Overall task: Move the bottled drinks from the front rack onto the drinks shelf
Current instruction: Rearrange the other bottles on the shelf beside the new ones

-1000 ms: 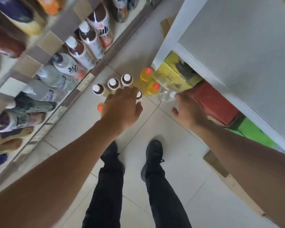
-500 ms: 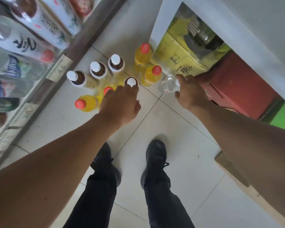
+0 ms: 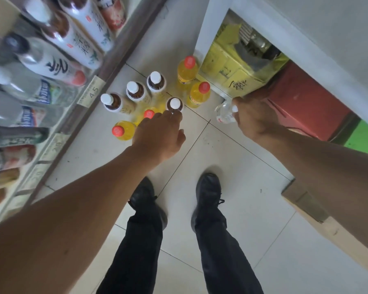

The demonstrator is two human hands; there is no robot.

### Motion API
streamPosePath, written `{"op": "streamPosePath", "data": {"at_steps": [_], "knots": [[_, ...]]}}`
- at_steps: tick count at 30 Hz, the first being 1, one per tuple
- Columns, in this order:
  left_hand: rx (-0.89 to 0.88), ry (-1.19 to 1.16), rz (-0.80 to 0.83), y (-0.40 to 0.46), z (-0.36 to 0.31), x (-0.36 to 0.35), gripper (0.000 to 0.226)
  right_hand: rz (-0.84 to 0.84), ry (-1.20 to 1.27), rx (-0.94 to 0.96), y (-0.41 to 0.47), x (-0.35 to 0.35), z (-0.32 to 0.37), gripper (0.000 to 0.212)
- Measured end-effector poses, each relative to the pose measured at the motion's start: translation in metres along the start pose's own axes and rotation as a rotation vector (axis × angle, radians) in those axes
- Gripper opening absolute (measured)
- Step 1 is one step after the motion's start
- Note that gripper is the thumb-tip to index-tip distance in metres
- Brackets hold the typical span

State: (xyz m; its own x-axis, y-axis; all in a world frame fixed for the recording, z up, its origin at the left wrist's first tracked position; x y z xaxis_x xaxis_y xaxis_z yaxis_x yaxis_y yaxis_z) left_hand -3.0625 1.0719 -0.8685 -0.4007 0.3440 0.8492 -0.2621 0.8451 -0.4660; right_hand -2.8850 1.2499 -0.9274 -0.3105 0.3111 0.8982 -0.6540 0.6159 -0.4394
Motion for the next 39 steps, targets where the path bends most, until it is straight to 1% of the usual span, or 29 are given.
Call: {"op": "streamPosePath", "data": {"at_steps": [4,7,9,11,15,16,18,21,23,26,29,31,35,36,39], "knots": [[-0.007,-0.128,-0.033,-0.02,-0.011,0.038,0.037,-0.066,0.029,0.074,-0.042,0.071,0.016,0.025],[-0.058,-0.175,-0.056,-0.039,-0.023,0.079,0.041,-0.112,0.052,0.109,-0.081,0.135,0.033,0.028],[-0.102,-0.23,-0.08,-0.055,-0.029,0.11,0.047,-0.129,0.059,0.123,-0.11,0.18,0.047,0.029],[-0.154,-0.3,-0.097,-0.071,-0.034,0.14,0.056,-0.189,0.054,0.153,-0.134,0.229,0.06,0.03],[-0.265,-0.502,-0.118,-0.107,-0.05,0.228,0.079,-0.298,0.103,0.216,-0.178,0.353,0.086,0.035],[-0.282,-0.544,-0.139,-0.116,-0.054,0.253,0.083,-0.319,0.129,0.231,-0.189,0.384,0.092,0.037],[-0.314,-0.601,-0.217,-0.134,-0.06,0.304,0.084,-0.377,0.161,0.279,-0.21,0.443,0.103,0.039],[-0.295,-0.597,-0.369,-0.165,-0.063,0.382,0.077,-0.453,0.2,0.328,-0.237,0.516,0.115,0.039],[-0.258,-0.635,-0.446,-0.183,-0.058,0.422,0.073,-0.491,0.309,0.334,-0.252,0.552,0.121,0.041],[-0.177,-0.705,-0.521,-0.208,-0.045,0.473,0.07,-0.512,0.508,0.281,-0.265,0.589,0.129,0.045],[-0.112,-0.76,-0.601,-0.231,-0.033,0.519,0.063,-0.427,0.622,0.211,-0.269,0.605,0.14,0.048],[-0.095,-0.785,-0.653,-0.246,-0.028,0.547,0.065,-0.378,0.682,0.197,-0.273,0.611,0.151,0.048],[-0.117,-0.875,-0.729,-0.272,-0.02,0.601,0.054,-0.39,0.766,0.218,-0.28,0.626,0.175,0.051],[-0.121,-0.908,-0.738,-0.276,-0.02,0.614,0.055,-0.391,0.799,0.231,-0.281,0.631,0.182,0.051],[-0.158,-0.976,-0.787,-0.287,-0.023,0.647,0.064,-0.369,0.904,0.282,-0.279,0.65,0.198,0.054]]}}
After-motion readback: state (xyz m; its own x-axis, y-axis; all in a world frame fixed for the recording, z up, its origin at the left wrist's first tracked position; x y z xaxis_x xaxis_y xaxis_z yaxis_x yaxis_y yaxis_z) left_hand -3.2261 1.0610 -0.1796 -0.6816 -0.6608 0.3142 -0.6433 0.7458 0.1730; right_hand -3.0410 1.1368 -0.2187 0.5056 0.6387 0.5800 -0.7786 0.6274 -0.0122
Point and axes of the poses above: each hand's wrist, its own y-axis towards the middle knuckle, its own x-axis out of the back of the hand, z = x × y, the point moved 1 cm from there along y, towards the middle knuckle, and after that the axes turned 3 degrees about -z, right-handed, at the moved point
